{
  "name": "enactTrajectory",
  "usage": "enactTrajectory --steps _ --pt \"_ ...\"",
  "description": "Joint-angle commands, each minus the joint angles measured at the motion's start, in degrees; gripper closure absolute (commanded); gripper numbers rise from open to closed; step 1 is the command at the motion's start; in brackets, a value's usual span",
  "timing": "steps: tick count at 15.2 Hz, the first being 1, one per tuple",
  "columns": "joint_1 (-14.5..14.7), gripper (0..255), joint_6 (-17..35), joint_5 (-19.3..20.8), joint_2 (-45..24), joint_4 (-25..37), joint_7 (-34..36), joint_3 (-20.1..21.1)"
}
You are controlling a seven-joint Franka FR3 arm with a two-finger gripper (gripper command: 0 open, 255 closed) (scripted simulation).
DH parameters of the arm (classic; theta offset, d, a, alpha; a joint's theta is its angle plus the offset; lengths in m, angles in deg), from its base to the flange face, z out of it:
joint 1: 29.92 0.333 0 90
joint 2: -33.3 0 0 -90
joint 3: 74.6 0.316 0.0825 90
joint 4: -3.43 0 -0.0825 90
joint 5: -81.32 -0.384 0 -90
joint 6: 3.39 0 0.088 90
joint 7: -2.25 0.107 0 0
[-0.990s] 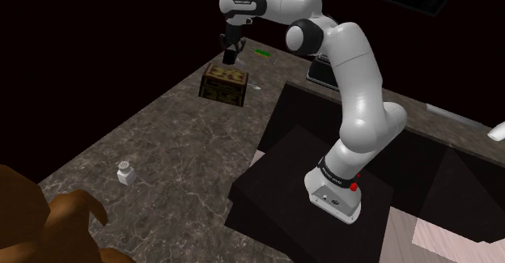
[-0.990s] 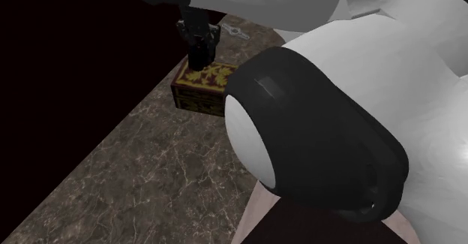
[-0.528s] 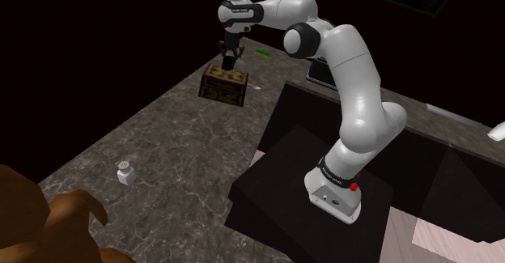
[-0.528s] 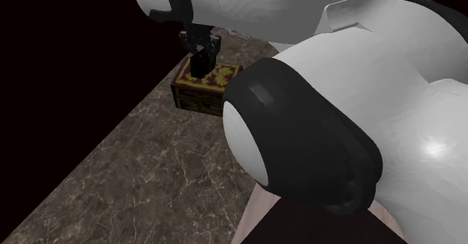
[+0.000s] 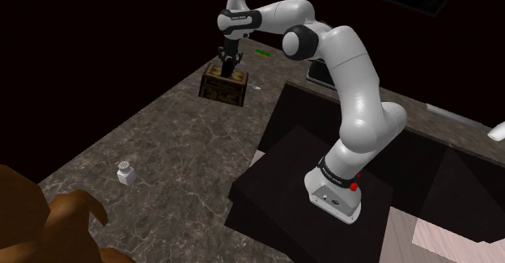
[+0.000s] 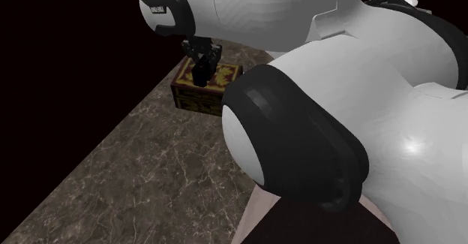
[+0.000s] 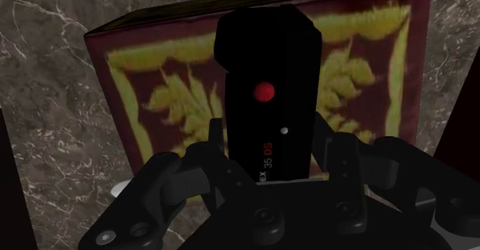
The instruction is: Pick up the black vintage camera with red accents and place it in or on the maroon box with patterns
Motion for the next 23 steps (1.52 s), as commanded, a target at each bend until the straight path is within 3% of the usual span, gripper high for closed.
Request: enactTrajectory --steps 1,5,6,11,15,23 --pt "0.00 255 0.05 0.01 -0.07 0.07 0.01 -0.01" --pt "0.00 255 0.05 0.01 -0.07 0.07 0.01 -0.01" --pt "0.00 0 0.06 0.01 -0.05 0.04 0.01 -0.01" --pt "0.00 0 0.06 0.01 -0.05 0.04 0.01 -0.01" --pt "0.16 0 -5.45 0.01 2.29 3.20 -0.01 -0.02" --pt "0.16 0 -5.45 0.01 2.29 3.20 -0.01 -0.02"
